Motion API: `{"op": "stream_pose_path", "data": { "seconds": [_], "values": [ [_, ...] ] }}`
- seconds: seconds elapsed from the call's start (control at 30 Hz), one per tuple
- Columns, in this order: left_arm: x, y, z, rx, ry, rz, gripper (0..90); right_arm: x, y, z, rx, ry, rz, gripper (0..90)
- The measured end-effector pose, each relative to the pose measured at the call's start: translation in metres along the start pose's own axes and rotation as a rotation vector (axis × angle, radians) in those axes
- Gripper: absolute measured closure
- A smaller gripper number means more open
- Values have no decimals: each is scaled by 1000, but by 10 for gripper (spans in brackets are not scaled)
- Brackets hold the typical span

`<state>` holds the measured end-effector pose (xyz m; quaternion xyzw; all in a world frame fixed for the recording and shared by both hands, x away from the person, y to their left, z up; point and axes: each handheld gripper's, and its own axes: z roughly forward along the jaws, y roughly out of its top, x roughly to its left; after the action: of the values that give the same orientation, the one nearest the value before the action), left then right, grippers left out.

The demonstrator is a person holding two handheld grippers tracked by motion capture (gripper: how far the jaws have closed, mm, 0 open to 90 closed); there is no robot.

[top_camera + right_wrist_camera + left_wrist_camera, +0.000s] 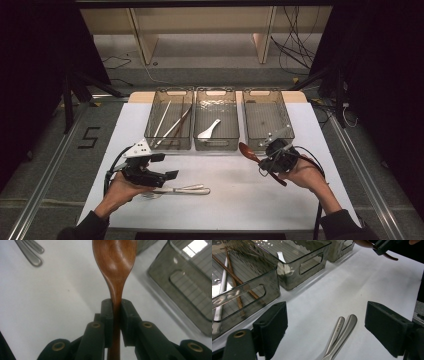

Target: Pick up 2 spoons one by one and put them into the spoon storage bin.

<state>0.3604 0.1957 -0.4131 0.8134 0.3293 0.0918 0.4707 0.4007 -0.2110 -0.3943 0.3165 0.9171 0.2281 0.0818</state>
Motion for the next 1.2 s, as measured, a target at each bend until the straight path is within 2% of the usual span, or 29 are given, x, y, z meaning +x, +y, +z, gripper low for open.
{"op": "stream_pose_path", "data": {
  "seconds": [0.57,0.9,1.03,1.2],
  "values": [
    [1,-1,0,1,1,2,179,-11,57,-4,-74,0,17,822],
    [1,-1,0,2,-2,0,179,-18,86,2,-101,-2,42,823],
    [2,-1,0,2,-2,-1,179,-23,97,6,-102,-5,68,823],
    [2,-1,0,3,-3,0,179,-26,111,11,-97,-10,77,822]
  ]
}}
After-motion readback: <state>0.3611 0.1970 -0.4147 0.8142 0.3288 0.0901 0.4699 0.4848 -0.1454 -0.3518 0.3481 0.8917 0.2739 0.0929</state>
